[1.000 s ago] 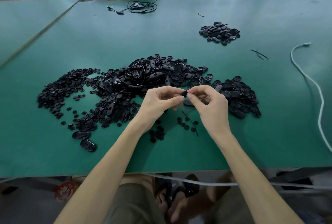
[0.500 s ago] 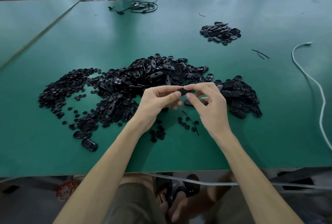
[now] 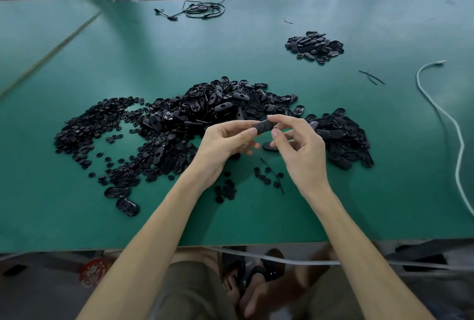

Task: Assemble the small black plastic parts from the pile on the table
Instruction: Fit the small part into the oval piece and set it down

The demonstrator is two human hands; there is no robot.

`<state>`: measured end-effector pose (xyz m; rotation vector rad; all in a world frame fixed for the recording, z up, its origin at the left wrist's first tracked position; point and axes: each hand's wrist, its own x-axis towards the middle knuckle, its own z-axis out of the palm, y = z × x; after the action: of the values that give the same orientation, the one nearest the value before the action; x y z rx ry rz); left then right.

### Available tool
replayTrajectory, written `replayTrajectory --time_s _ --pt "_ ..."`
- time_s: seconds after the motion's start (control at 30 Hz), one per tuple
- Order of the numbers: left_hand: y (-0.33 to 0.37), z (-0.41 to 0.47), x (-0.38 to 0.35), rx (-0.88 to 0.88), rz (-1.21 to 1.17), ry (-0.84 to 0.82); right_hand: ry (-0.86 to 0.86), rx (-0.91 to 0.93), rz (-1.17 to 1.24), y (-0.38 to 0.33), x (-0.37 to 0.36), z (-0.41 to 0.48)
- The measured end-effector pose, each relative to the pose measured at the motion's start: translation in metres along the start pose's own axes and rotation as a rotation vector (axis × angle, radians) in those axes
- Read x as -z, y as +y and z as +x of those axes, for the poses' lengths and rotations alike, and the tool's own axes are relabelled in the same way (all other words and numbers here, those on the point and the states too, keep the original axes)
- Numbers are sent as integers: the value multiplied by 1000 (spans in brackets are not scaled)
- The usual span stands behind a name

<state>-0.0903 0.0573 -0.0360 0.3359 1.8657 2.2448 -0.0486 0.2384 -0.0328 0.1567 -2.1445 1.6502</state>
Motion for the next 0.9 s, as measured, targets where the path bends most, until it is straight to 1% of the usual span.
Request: replayTrajectory --time_s 0.2,0.37,0.57,0.9 --pt "-2 -1 -1 -30 48 -50 -13 -79 52 2 1 0" --pt "-1 -2 -2 -41 98 -67 -25 -78 43 2 1 -1" --pt "-2 -2 -3 -36 136 -38 -33 -79 45 3 1 0" --pt "1 -3 -5 -45 148 -51 -34 -63 53 4 1 -1"
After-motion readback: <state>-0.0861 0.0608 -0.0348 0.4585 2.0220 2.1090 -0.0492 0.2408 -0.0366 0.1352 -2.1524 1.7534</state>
